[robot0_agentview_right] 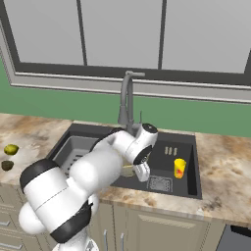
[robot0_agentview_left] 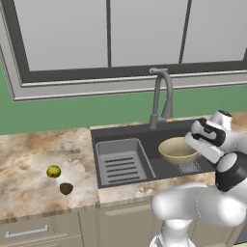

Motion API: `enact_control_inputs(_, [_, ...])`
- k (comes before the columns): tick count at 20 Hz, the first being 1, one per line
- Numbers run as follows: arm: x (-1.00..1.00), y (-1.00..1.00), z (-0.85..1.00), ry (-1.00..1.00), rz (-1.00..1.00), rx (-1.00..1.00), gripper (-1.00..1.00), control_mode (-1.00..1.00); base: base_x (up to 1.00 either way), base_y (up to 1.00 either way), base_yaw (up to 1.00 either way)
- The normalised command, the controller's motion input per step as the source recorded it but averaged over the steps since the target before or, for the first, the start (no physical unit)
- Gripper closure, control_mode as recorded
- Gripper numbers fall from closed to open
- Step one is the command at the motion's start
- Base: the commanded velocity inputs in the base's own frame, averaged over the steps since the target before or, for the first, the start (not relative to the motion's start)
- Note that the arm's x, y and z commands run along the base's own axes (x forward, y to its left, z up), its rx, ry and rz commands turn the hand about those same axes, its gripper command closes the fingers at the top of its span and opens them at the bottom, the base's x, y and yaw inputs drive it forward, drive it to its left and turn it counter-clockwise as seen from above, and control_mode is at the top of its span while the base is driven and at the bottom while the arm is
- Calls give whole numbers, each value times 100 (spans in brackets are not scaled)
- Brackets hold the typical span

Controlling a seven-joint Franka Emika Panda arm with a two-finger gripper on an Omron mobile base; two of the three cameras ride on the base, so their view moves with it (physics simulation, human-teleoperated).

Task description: Remove the pear and kiwi from the sink. Then move the bowl and cup from the counter to the sink for washing.

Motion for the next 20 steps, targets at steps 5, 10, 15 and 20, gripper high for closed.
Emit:
enact_control_inputs(5, [19,-8,-25,0,12,0,100,-100,0,0,0])
enact_control_inputs(10, [18,-9,-24,0,11,0,100,-100,0,0,0])
enact_control_inputs(15, [16,-8,-24,0,9,0,100,-100,0,0,0])
enact_control_inputs(20, [16,-7,-23,0,8,0,100,-100,0,0,0])
